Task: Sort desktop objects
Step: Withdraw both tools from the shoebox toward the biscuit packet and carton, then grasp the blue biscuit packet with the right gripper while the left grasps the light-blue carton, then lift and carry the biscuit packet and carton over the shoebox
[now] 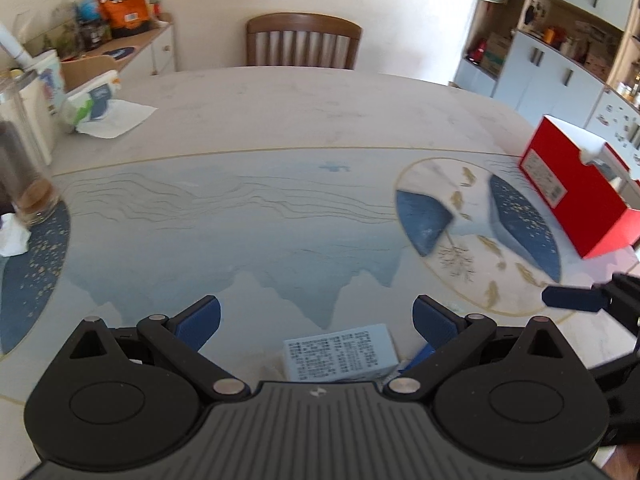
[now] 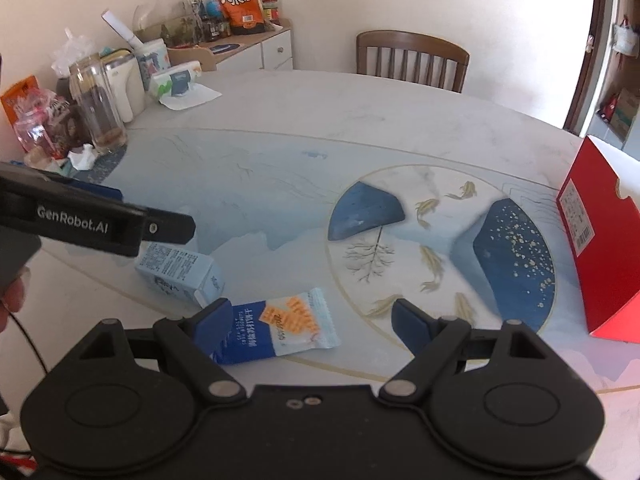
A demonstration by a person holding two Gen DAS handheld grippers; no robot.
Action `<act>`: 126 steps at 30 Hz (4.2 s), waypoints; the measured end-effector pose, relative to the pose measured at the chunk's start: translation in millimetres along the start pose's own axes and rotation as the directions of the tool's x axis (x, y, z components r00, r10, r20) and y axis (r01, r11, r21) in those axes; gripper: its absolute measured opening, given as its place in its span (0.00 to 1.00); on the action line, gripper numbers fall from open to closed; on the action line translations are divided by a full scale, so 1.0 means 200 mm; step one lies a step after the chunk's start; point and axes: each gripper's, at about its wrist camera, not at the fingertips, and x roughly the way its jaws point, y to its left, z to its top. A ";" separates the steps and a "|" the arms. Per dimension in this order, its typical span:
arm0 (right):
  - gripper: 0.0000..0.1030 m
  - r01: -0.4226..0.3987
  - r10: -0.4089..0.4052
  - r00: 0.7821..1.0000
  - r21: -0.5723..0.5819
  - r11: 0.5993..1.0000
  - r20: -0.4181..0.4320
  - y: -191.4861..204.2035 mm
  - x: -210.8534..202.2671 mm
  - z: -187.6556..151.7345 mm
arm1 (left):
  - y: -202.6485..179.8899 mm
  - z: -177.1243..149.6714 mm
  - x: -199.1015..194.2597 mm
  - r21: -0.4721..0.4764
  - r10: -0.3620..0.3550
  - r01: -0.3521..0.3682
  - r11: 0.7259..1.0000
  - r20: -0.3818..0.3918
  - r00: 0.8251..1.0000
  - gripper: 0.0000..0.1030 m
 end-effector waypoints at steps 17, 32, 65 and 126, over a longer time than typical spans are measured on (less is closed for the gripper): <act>0.88 0.087 -0.089 0.996 -0.109 0.990 -0.013 0.23 0.22 -0.09 | 0.00 -0.02 0.03 0.001 0.056 -0.056 0.998 -0.007 0.998 1.00; 0.88 0.234 -0.232 0.972 0.079 0.969 -0.037 -0.17 0.23 -0.09 | -0.06 -0.05 0.04 0.046 0.033 -0.032 0.998 -0.002 0.999 1.00; 0.87 0.366 -0.309 0.930 0.407 0.837 -0.201 -0.53 0.32 -0.01 | -0.07 -0.19 0.17 0.069 0.047 -0.041 0.997 -0.088 0.995 0.83; 0.35 0.157 -0.148 0.988 0.365 0.918 -0.052 -0.90 -0.40 -0.06 | -0.91 0.16 0.07 0.211 -0.246 0.252 0.944 -0.055 0.968 0.28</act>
